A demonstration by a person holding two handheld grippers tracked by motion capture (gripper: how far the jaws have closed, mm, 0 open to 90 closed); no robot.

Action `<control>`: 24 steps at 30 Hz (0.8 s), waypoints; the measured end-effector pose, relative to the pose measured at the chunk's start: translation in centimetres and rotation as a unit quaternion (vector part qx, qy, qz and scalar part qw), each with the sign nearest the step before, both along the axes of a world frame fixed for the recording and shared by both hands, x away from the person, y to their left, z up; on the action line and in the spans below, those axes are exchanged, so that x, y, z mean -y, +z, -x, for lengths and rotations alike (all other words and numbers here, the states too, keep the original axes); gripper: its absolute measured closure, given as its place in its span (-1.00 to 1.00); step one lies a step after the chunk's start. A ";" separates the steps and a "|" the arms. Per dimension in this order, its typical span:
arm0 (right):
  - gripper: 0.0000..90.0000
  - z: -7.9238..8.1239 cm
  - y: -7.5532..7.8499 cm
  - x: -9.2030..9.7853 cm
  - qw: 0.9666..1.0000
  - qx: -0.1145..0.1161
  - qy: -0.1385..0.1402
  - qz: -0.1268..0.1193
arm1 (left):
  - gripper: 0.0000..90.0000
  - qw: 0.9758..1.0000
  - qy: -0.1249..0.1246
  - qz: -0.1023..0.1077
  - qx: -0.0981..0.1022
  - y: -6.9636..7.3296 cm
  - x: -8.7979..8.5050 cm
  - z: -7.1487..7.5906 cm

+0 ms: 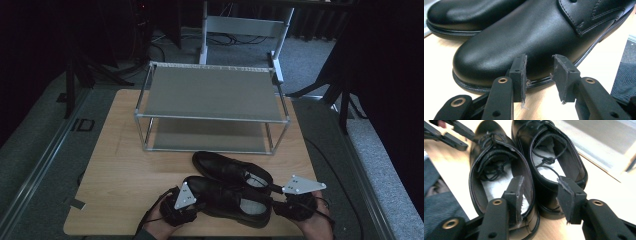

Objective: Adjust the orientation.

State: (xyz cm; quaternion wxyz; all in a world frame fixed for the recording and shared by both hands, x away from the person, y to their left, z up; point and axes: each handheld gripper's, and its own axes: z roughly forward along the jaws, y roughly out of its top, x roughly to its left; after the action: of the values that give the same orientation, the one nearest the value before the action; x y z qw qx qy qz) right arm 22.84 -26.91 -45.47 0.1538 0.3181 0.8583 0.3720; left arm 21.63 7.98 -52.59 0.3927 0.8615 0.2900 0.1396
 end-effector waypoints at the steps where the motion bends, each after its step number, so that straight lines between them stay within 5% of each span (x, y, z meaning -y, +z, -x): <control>1: 0.16 -0.5 0.0 0.3 1.000 -0.002 0.002 -0.010 | 0.39 1.000 0.003 0.002 0.001 0.0 -0.1 -0.1; 8: 0.24 -2.5 -0.1 -0.9 1.000 -0.001 0.024 -0.020 | 0.39 1.000 0.024 0.007 0.000 0.1 -1.1 -0.5; 14: 0.34 -5.0 -0.8 -1.7 1.000 -0.024 0.007 -0.015 | 0.38 1.000 0.028 0.007 0.001 0.1 -1.4 -0.5; 17: 0.20 -4.9 -0.8 -1.9 0.998 -0.040 0.045 -0.029 | 0.38 1.000 0.028 0.007 0.001 0.1 -1.4 -0.6; 24: -0.01 -5.0 -1.6 -2.5 0.991 -0.066 0.111 0.036 | 0.38 1.000 0.028 0.005 0.001 -0.1 -1.3 -0.5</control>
State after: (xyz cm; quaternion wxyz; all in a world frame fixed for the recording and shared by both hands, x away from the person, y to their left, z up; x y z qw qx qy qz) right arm 27.84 -24.37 -47.03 0.0658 0.2391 0.9096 0.3334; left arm 22.17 9.26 -52.64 0.3932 0.8509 0.3145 0.1497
